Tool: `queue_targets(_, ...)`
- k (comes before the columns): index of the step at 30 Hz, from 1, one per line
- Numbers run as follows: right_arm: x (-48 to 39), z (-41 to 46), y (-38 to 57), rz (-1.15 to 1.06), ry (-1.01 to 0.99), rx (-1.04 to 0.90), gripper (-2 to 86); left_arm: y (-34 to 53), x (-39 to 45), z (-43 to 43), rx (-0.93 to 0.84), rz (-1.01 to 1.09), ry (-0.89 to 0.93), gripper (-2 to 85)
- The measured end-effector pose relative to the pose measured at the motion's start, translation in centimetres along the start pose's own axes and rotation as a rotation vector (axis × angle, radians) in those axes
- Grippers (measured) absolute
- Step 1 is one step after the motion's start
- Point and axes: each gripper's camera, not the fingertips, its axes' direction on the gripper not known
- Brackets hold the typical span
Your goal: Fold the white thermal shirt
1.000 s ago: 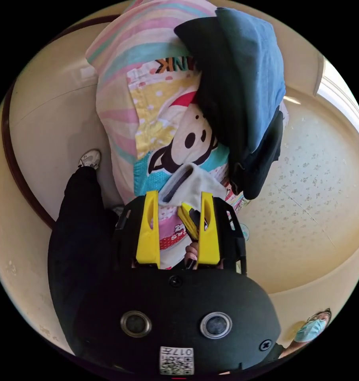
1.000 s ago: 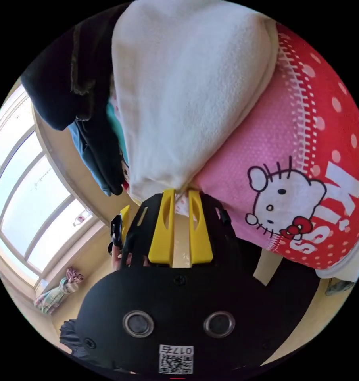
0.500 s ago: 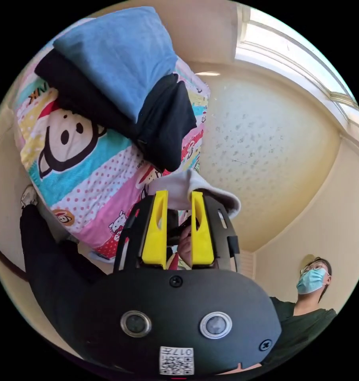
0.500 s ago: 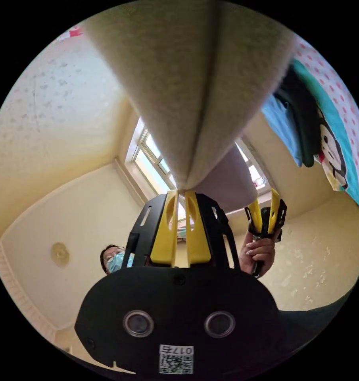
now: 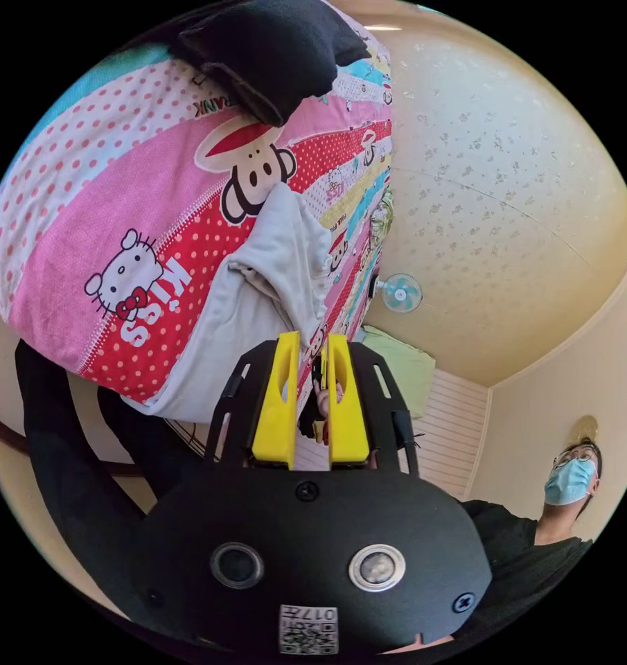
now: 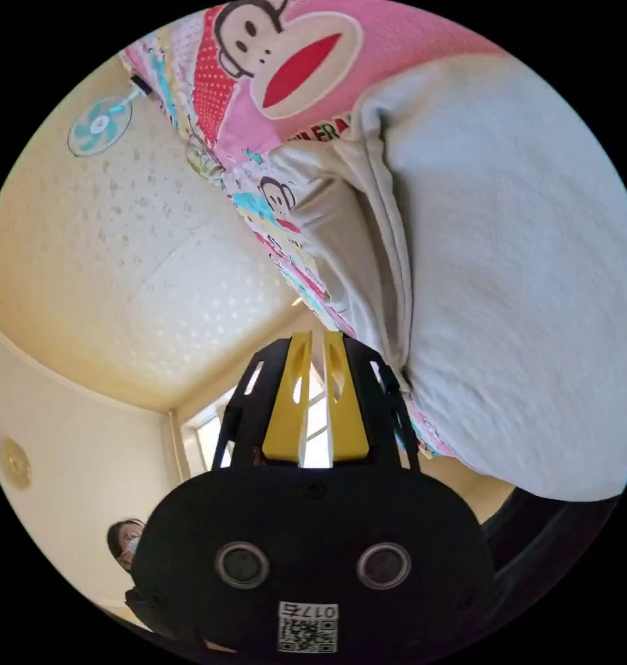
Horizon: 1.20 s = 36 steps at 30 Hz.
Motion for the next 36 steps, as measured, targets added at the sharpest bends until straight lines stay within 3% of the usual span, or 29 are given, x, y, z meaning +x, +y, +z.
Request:
queue_targets(3,-3.8,-0.9,1.1,-0.148,0.343,-0.075,8.7,0.5,-1.5,2.0,0.004,-0.031,-0.048,7.0)
queue_targets(6,-7.0,-1.0,0.6,-0.259,0.516,-0.061,12.9,0.3,-2.3,3.5,-0.016,-0.034,-0.088,7.1)
queue_targets(8,-8.4,-0.2,-0.4,-0.322,0.581,-0.066,12.9,0.4,-2.3,4.7,-0.037,-0.014,-0.126,7.1)
queue_targets(11,-9.4,2.8,-1.5,-0.421,0.854,-0.078,10.7,1.1,-2.8,5.7,-0.038,-0.002,-0.164,7.1)
queue_targets(14,-8.5,7.4,-2.2,-0.405,1.015,-0.291,9.3,1.8,-4.0,5.6,-0.021,-0.020,-0.184,6.9)
queue_targets(17,-10.4,9.9,-0.2,-0.476,1.180,-0.366,7.3,2.6,-4.7,3.6,0.078,-0.007,-0.238,5.0)
queue_targets(21,-15.1,10.2,3.6,-0.764,1.269,-0.320,7.0,2.0,-5.5,3.5,0.039,0.063,-0.325,1.5)
queue_targets(23,-14.8,9.9,4.0,-0.806,1.282,-0.339,7.5,0.6,-7.0,5.4,-0.082,0.087,-0.392,4.6)
queue_targets(29,-9.3,3.2,5.7,-0.583,1.275,-0.345,14.7,-1.4,-11.8,12.1,-0.256,0.100,-0.650,17.6)
queue_targets(31,-6.6,0.6,7.5,-0.513,1.282,-0.341,15.5,-1.4,-13.7,14.6,-0.322,0.095,-0.665,17.4)
queue_targets(33,-2.1,-1.9,10.5,-0.443,1.263,-0.418,14.0,-1.3,-14.0,15.2,-0.276,0.103,-0.745,14.8)
queue_targets(35,-1.5,-3.7,13.4,-0.476,1.280,-0.340,7.6,-1.7,-14.3,15.3,-0.252,0.049,-0.783,11.5)
queue_targets(36,-0.4,-4.5,14.4,-0.385,1.260,-0.387,6.0,-1.7,-14.4,15.4,-0.264,0.031,-0.778,9.2)
